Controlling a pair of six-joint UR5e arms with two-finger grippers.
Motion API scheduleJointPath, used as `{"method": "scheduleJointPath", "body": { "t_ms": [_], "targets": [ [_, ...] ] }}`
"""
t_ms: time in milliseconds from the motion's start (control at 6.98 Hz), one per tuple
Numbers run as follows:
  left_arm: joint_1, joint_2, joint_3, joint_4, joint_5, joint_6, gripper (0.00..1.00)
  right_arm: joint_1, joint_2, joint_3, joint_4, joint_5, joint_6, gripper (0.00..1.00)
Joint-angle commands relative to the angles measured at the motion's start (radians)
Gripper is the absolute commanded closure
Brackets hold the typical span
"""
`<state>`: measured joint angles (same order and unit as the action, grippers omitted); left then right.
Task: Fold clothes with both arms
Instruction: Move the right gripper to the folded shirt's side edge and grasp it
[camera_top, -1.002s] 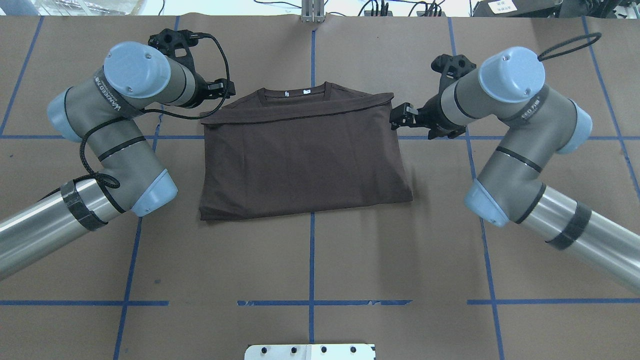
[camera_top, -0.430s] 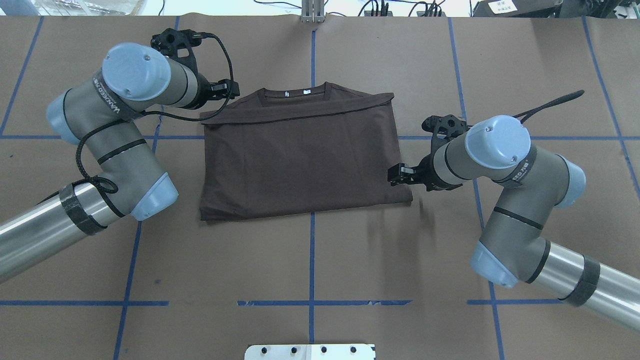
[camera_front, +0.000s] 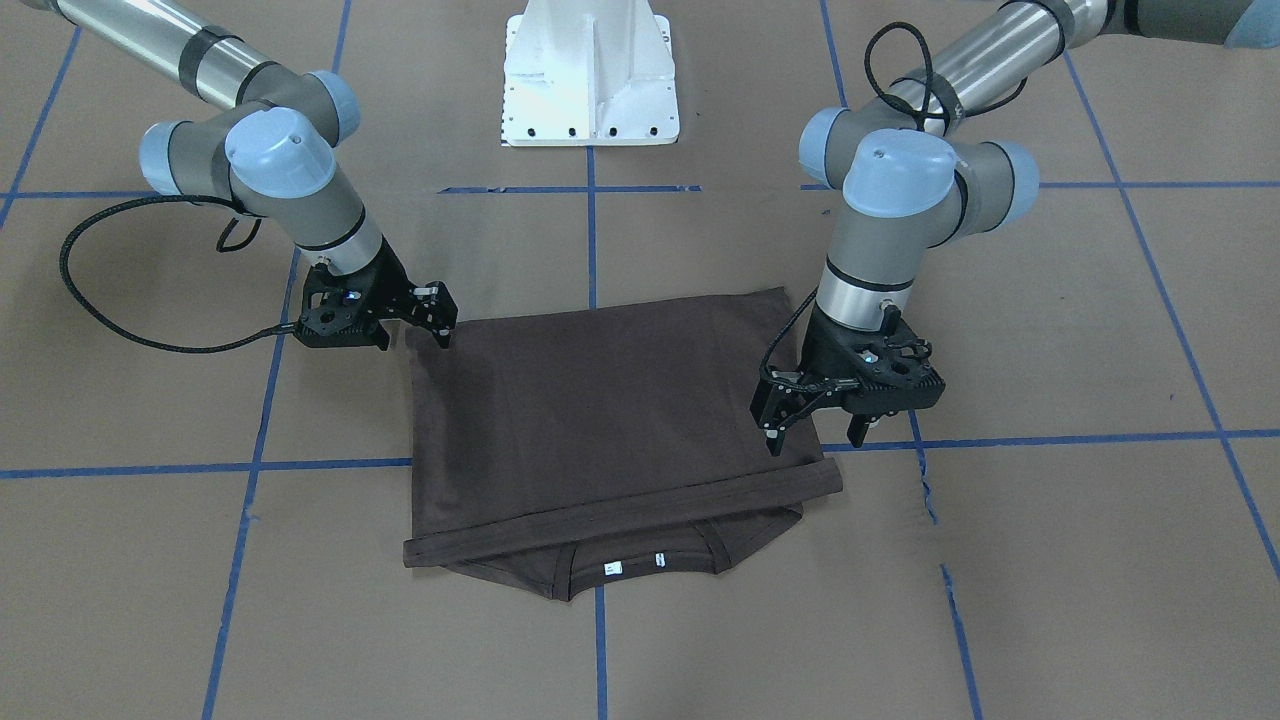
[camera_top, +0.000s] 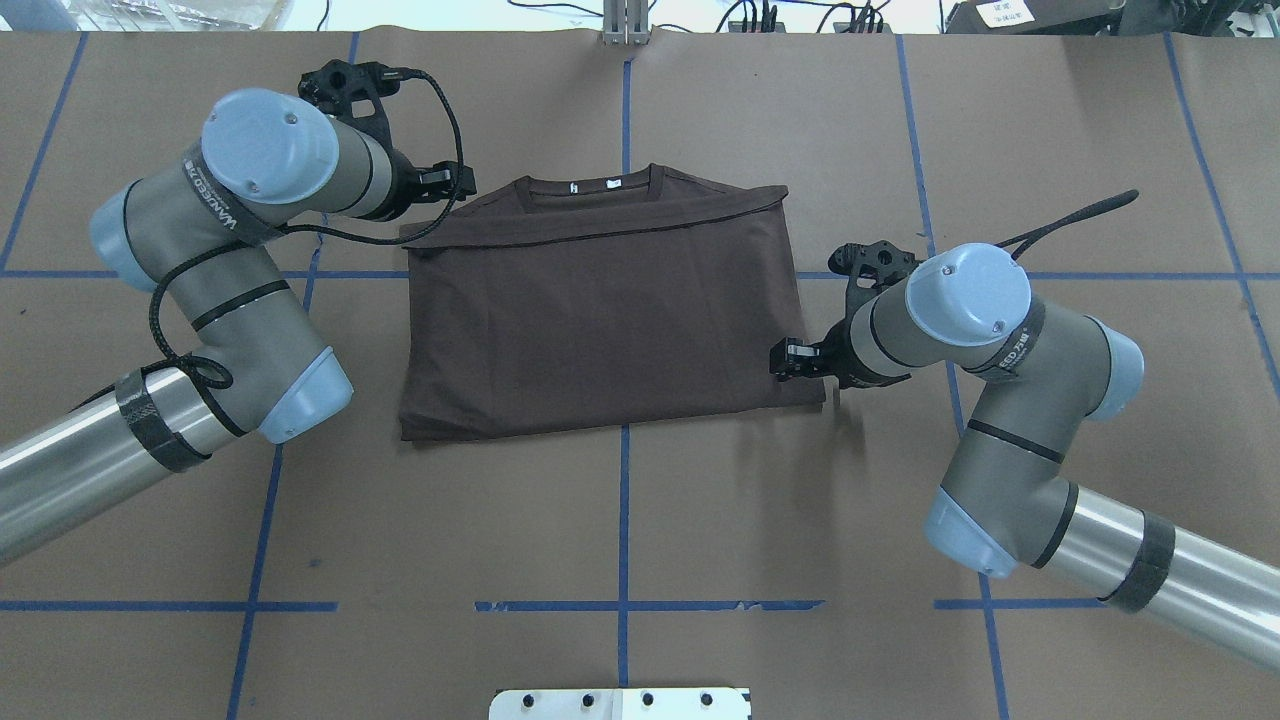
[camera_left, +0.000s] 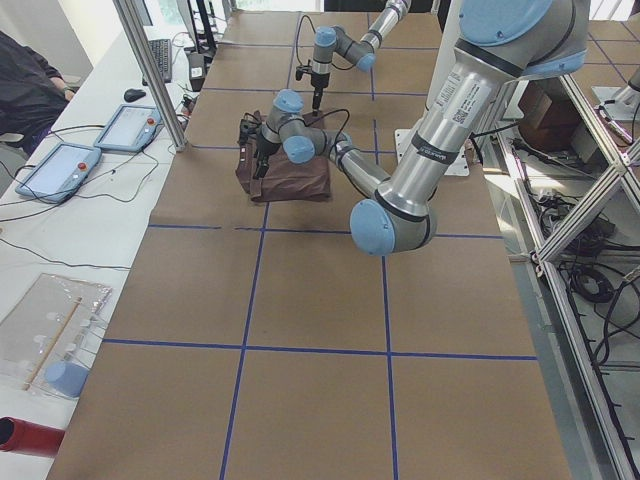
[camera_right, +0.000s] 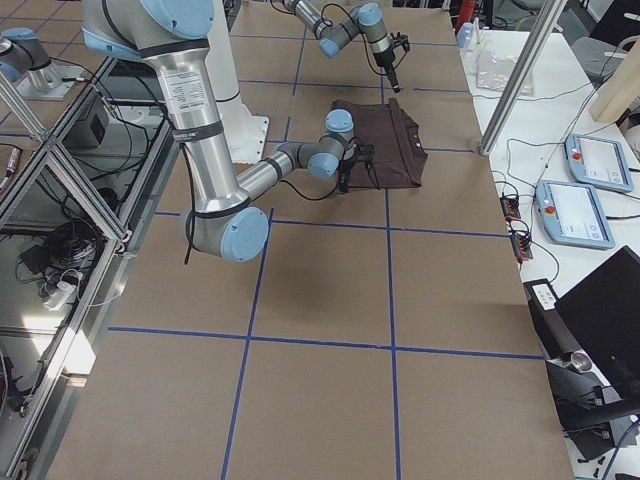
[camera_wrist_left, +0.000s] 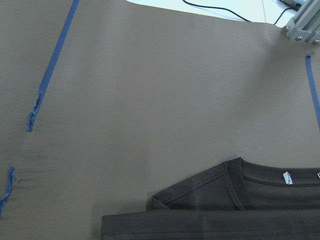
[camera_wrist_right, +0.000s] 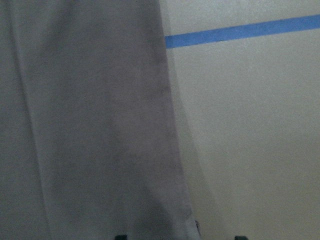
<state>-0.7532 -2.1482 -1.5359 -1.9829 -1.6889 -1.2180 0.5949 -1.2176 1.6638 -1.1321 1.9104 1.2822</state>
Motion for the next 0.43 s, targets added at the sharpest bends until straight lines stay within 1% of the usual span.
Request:
{"method": "scheduleJointPath", "body": {
  "t_ms": [0,143,286],
  "targets": [
    [0.000,0.004,-0.001,0.000,0.002,0.000,0.00,0.000,0.006,-0.007,0.000,0.001,-0.006,0.65],
    [0.000,0.004,0.000,0.000,0.002,0.000,0.00,0.003,0.010,-0.009,-0.001,0.002,-0.007,0.94],
    [0.000,0.005,0.000,0.000,0.002,0.002,0.00,0.005,0.015,-0.007,0.003,0.009,-0.007,1.00]
  ]
}}
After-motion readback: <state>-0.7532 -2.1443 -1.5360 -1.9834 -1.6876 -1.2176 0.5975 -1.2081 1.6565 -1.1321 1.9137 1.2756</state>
